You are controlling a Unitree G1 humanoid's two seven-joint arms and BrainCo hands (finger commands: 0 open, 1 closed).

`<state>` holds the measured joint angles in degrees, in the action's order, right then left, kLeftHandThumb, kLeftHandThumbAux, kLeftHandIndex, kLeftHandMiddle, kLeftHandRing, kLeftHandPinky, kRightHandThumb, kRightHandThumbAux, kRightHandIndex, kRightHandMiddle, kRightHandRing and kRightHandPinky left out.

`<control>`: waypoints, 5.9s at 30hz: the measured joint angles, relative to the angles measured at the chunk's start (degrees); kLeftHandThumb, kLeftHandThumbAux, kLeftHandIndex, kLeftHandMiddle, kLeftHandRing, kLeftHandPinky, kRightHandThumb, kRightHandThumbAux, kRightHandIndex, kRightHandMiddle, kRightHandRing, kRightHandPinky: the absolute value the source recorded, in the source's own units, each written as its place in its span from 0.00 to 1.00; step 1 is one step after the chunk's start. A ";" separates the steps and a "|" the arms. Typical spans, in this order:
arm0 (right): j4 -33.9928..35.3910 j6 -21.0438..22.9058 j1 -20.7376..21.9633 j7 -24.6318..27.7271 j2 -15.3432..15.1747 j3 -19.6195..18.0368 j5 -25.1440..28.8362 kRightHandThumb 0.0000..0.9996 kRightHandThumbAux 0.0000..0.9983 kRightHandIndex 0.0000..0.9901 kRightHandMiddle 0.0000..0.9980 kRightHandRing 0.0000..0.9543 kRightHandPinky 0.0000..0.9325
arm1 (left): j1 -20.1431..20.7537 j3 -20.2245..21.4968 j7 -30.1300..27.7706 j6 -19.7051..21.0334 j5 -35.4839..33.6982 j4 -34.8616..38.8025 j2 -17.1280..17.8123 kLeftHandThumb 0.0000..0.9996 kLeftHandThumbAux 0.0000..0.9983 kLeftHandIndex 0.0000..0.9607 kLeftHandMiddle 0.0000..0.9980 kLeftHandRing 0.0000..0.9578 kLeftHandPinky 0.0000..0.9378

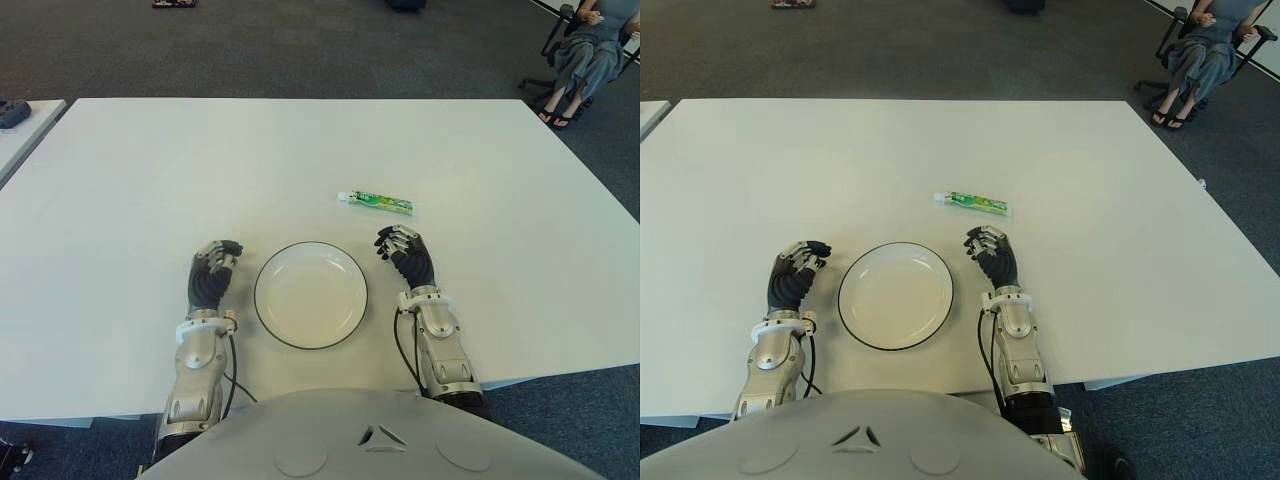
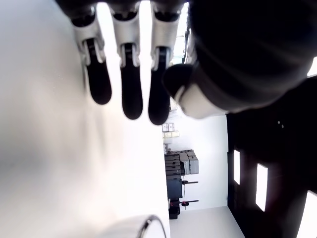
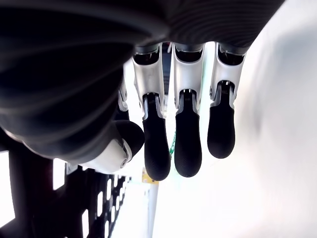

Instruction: Put the toothpaste on the table into the plate.

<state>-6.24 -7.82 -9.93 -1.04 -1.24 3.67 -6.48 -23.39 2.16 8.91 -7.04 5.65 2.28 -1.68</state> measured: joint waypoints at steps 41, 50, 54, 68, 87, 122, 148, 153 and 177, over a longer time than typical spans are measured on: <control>5.21 -9.96 6.91 -1.86 -10.42 1.46 -12.96 0.70 0.72 0.42 0.38 0.42 0.44 | -0.76 0.06 0.91 2.45 -0.03 2.23 -1.17 0.71 0.72 0.44 0.43 0.39 0.33; -4.10 -12.34 18.14 -2.81 -16.86 2.92 -19.78 0.60 0.55 0.24 0.27 0.31 0.35 | -0.71 0.40 0.91 1.86 -0.12 2.05 -1.18 0.71 0.72 0.45 0.43 0.39 0.34; -6.21 -12.62 22.30 -3.53 -18.38 3.98 -22.40 0.60 0.46 0.18 0.22 0.25 0.30 | -0.71 0.64 0.91 1.86 -0.17 2.05 -1.32 0.71 0.72 0.44 0.44 0.40 0.36; -14.92 -11.83 36.34 -3.64 -21.30 10.23 -31.09 0.54 0.36 0.05 0.08 0.10 0.15 | -0.84 1.24 0.91 1.83 -1.22 2.27 -1.75 0.71 0.72 0.44 0.44 0.41 0.36; -36.11 -14.54 49.67 -7.63 -21.59 18.20 -35.65 0.52 0.25 0.00 0.00 0.00 0.00 | -0.98 1.24 0.91 1.67 -1.08 2.32 -1.88 0.71 0.72 0.44 0.45 0.42 0.37; -47.01 -5.27 57.77 5.13 -21.30 27.63 -38.22 0.48 0.13 0.00 0.00 0.00 0.00 | -1.95 1.18 1.01 1.43 -0.51 3.27 -2.14 0.71 0.72 0.44 0.45 0.43 0.39; -42.16 -0.04 53.18 10.89 -22.55 29.86 -38.87 0.47 0.11 0.00 0.00 0.00 0.00 | -2.35 1.14 1.01 0.55 -0.03 3.23 -2.17 0.71 0.72 0.44 0.45 0.43 0.42; -42.97 -0.02 52.98 10.15 -22.49 30.34 -39.08 0.47 0.11 0.00 0.00 0.00 0.00 | -2.58 1.16 1.01 0.55 -0.07 3.33 -2.21 0.71 0.72 0.44 0.44 0.42 0.41; -52.72 0.03 51.43 2.92 -19.70 32.50 -39.34 0.52 0.14 0.00 0.00 0.00 0.00 | -7.81 0.81 1.01 -0.71 -0.04 6.33 -2.41 0.71 0.72 0.44 0.44 0.42 0.40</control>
<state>-58.96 -7.80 41.49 1.88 -20.95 36.17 -45.82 -31.20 2.97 9.92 -7.76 5.61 8.61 -4.09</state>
